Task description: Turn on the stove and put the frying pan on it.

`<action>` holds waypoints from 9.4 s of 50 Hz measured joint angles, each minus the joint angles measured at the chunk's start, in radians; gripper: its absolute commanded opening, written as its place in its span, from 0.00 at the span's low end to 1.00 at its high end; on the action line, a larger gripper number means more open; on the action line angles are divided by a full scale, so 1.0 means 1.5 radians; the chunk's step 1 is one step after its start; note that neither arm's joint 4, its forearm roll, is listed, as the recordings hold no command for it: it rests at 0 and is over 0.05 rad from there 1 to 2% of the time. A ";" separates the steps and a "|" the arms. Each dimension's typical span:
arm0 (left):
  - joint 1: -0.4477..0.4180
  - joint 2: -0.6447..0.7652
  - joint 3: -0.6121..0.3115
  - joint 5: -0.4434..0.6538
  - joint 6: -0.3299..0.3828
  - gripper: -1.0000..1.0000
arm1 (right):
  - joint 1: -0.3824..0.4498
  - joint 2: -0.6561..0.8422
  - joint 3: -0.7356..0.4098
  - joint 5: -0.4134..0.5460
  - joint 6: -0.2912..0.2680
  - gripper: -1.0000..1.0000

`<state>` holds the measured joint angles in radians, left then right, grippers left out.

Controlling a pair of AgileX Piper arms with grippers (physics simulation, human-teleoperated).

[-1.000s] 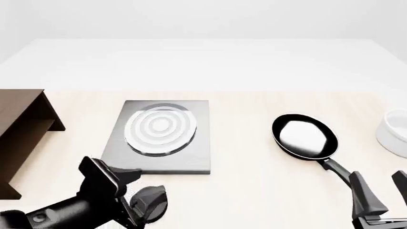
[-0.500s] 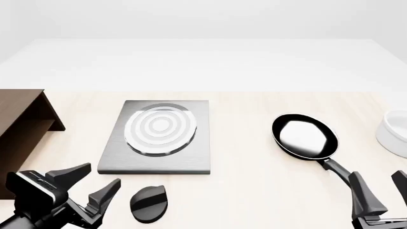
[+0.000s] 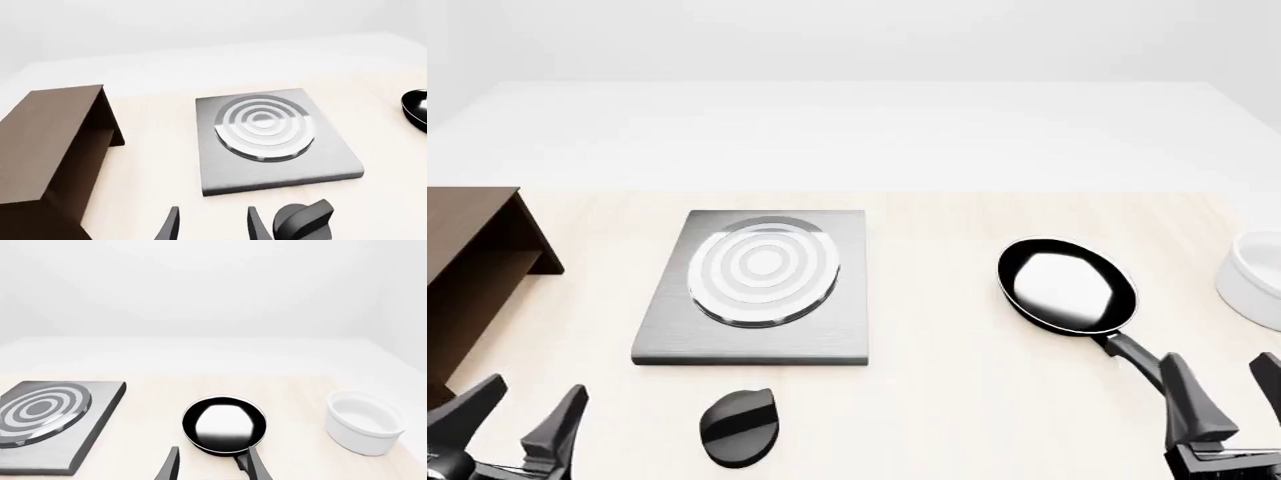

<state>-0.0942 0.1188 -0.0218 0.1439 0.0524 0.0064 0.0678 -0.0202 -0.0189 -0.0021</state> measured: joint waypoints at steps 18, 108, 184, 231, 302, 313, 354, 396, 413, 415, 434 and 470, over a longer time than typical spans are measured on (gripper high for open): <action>0.064 -0.063 0.012 0.044 -0.015 1.00 | -0.046 0.262 -0.095 -0.068 -0.022 1.00; 0.082 -0.066 0.014 0.045 -0.080 1.00 | -0.141 0.897 -0.263 -0.171 -0.167 1.00; 0.086 -0.078 0.014 0.048 -0.085 1.00 | -0.154 1.048 -0.229 -0.287 -0.187 0.00; 0.084 -0.078 0.014 0.046 -0.091 1.00 | -0.023 0.824 -0.256 -0.082 -0.184 0.00; 0.090 -0.079 0.014 0.041 -0.102 1.00 | 0.373 1.081 -0.636 0.088 -0.116 0.00; 0.091 -0.079 0.014 0.041 -0.107 1.00 | 0.411 1.117 -0.677 0.105 -0.114 0.00; 0.092 -0.079 0.014 0.035 -0.122 1.00 | 0.477 1.238 -0.791 0.136 -0.109 0.00; 0.093 -0.079 0.014 0.034 -0.129 1.00 | 0.474 1.291 -0.830 0.134 -0.111 0.00; 0.093 -0.079 0.014 0.034 -0.130 1.00 | 0.467 1.289 -0.841 0.135 -0.105 1.00; 0.093 -0.079 0.014 0.033 -0.130 1.00 | 0.466 1.284 -0.840 0.136 -0.105 1.00; 0.092 -0.079 0.014 0.032 -0.128 1.00 | 0.460 1.194 -0.785 0.138 -0.115 1.00; 0.095 -0.079 0.014 0.033 -0.118 1.00 | 0.451 0.957 -0.629 0.143 -0.119 1.00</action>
<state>0.0487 0.0000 -0.0009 0.1934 -0.1240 0.6832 1.5034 -0.9644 0.1963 -0.1813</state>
